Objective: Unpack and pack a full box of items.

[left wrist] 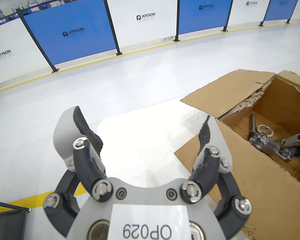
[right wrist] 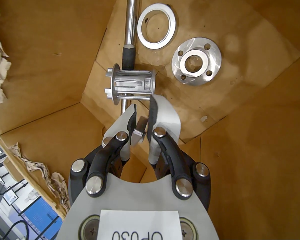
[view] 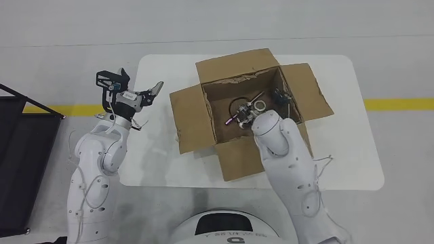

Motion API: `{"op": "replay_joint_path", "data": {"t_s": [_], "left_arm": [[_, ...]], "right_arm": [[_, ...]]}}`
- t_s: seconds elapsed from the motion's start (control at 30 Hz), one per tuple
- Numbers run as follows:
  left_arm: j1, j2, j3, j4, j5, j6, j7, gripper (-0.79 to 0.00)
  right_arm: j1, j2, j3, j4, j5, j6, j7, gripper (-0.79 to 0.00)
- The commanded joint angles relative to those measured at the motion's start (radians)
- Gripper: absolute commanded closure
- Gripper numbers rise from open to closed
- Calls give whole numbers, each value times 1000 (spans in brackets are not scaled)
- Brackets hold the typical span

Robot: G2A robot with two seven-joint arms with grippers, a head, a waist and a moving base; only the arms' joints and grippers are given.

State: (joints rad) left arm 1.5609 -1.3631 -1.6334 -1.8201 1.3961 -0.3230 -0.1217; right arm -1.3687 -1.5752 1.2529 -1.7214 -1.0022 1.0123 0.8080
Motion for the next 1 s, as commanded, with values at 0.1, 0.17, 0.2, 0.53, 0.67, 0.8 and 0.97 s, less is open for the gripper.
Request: {"op": "replay_joint_path", "data": {"t_s": [0.1, 0.17, 0.2, 0.53, 0.67, 0.8, 0.97], "left_arm": [[0, 0, 0, 0, 0, 0, 0, -785], [0, 0, 0, 0, 0, 0, 0, -785], [0, 0, 0, 0, 0, 0, 0, -785], [0, 0, 0, 0, 0, 0, 0, -785], [0, 0, 0, 0, 0, 0, 0, -785], [0, 0, 0, 0, 0, 0, 0, -785], [0, 0, 0, 0, 0, 0, 0, -785]], "right_arm": [[-101, 8, 39, -229, 68, -12, 12, -785], [-162, 17, 88, -362, 137, -50, 50, -785], [-190, 21, 129, -435, 178, -69, 69, -785], [-296, 19, 616, -547, 743, -194, 31, -785], [-273, 27, 625, -469, 716, -197, -56, -785], [-260, 44, 572, -400, 612, -197, -51, -785], [-235, 68, 516, -346, 488, -185, 18, -785]]}}
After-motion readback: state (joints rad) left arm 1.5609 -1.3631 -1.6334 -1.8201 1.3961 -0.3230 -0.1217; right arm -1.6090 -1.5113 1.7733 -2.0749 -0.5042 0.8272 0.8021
